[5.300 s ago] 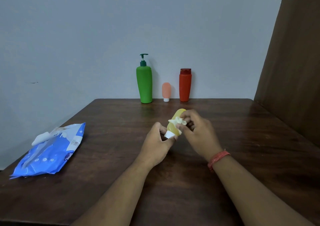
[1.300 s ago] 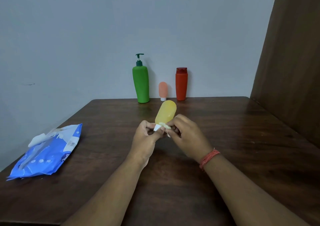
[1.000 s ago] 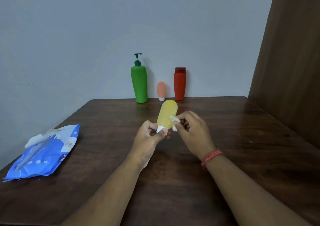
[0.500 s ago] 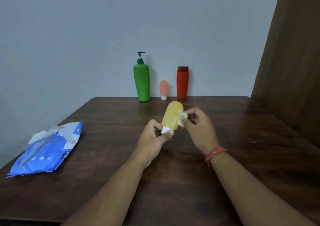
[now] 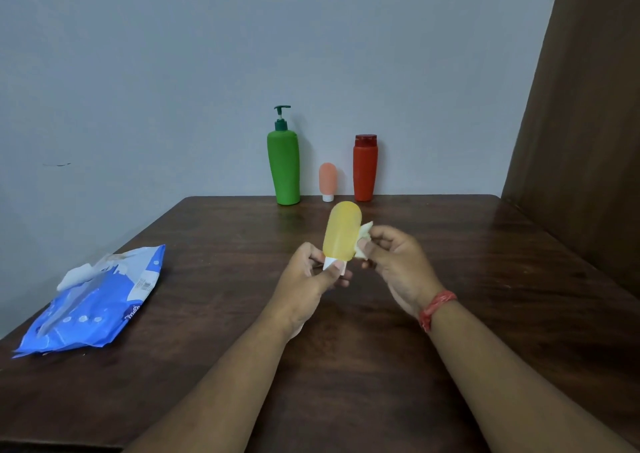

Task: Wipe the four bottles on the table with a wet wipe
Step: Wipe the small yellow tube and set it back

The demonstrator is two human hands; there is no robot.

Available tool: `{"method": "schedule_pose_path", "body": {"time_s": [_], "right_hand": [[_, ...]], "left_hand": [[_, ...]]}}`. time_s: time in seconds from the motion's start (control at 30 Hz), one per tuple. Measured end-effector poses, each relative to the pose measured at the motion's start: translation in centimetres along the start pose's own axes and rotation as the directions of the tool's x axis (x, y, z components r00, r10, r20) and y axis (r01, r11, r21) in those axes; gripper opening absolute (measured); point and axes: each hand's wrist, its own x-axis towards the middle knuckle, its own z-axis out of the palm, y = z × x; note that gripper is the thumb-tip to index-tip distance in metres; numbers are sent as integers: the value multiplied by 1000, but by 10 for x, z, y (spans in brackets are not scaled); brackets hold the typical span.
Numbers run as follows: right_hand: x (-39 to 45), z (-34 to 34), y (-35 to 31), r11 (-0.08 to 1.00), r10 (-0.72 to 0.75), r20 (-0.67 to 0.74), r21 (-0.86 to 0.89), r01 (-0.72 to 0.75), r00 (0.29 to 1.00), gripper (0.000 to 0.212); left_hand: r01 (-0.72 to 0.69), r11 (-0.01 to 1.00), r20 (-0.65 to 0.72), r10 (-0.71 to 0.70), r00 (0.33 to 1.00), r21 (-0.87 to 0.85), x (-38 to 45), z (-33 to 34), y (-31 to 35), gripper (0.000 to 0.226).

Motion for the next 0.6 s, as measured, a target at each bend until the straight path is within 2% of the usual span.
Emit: {"method": "schedule_pose_path", "body": {"time_s": [0.07, 0.27, 0.4, 0.47, 0.6], "right_hand": [[-1, 3, 4, 999, 20, 69, -38, -18, 997, 12], [2, 1, -2, 995, -70, -103, 63, 77, 992, 5], [-3, 4, 2, 996, -21, 54, -91, 26, 998, 10], [-3, 6, 0, 993, -17, 50, -120, 23, 999, 11], [2, -1, -9, 993, -81, -209, 71, 98, 975, 3]], "left_hand": [[7, 998, -22, -8, 1000, -64, 1, -2, 0, 18], [91, 982, 67, -81, 994, -165, 0, 4, 0, 15], [85, 964, 27, -81, 996, -252, 2, 0, 2, 13], [80, 970, 29, -75, 997, -229, 1, -3, 1, 13], [68, 997, 87, -69, 994, 23, 0, 1, -1, 19]]}}
